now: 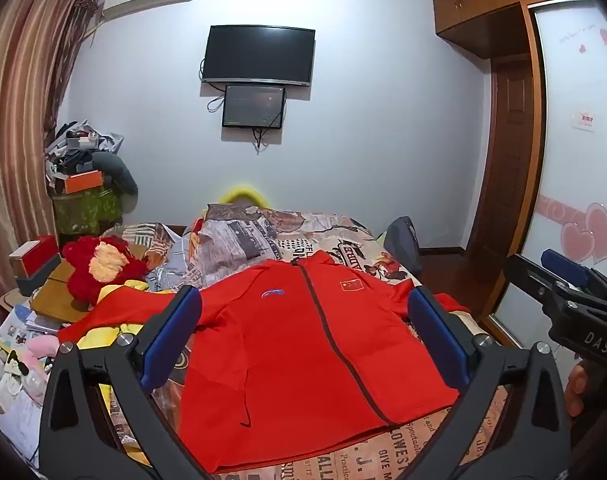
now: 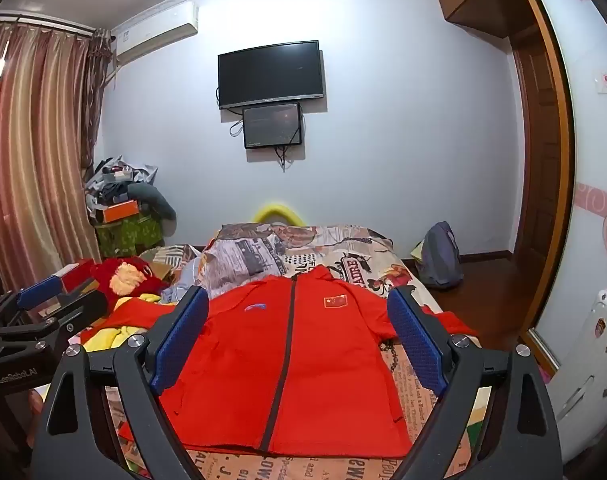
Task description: Fold large clothes
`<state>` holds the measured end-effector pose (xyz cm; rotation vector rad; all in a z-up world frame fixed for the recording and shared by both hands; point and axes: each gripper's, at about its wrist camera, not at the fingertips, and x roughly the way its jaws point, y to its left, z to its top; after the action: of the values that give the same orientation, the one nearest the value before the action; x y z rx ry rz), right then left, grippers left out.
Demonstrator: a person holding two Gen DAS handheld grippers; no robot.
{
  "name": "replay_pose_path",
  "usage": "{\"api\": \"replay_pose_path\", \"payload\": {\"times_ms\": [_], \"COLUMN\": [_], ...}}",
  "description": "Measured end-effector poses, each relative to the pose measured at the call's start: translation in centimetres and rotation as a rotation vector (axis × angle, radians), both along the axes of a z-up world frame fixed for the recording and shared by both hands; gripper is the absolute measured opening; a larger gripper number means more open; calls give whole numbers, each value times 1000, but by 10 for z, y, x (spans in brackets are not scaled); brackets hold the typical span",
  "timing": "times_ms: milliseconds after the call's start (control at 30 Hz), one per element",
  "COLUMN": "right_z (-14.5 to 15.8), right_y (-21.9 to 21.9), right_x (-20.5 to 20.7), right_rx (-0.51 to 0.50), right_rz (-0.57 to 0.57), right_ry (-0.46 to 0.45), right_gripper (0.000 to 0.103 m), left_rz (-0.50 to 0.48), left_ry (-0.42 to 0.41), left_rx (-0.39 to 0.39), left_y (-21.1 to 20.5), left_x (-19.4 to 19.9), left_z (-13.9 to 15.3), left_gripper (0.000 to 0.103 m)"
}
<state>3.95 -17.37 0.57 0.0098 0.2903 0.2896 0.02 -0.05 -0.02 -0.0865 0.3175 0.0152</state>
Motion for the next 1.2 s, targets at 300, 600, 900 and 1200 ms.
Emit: {"api": "replay_pose_path", "payload": {"times_ms": [300, 600, 900, 1200], "right_z": [0, -2, -3, -4], "right_y": [-1, 3, 4, 5], "right_x": [2, 7, 7, 7], "right_rx": [-3, -18, -17, -16], "right_rz": [0, -3, -6, -3], "right_ry": [11, 15, 19, 21], "right_gripper": [89, 89, 89, 89], "left_rz": [2, -4, -1, -1], "left_ry": [3, 4, 11, 15], "left_rx": [0, 11, 11, 8], "left_y": [-1, -1, -2, 3], "left_x": [2, 5, 8, 9], "left_z": [-1, -2, -6, -9], "left_gripper": [103, 103, 103, 103]}}
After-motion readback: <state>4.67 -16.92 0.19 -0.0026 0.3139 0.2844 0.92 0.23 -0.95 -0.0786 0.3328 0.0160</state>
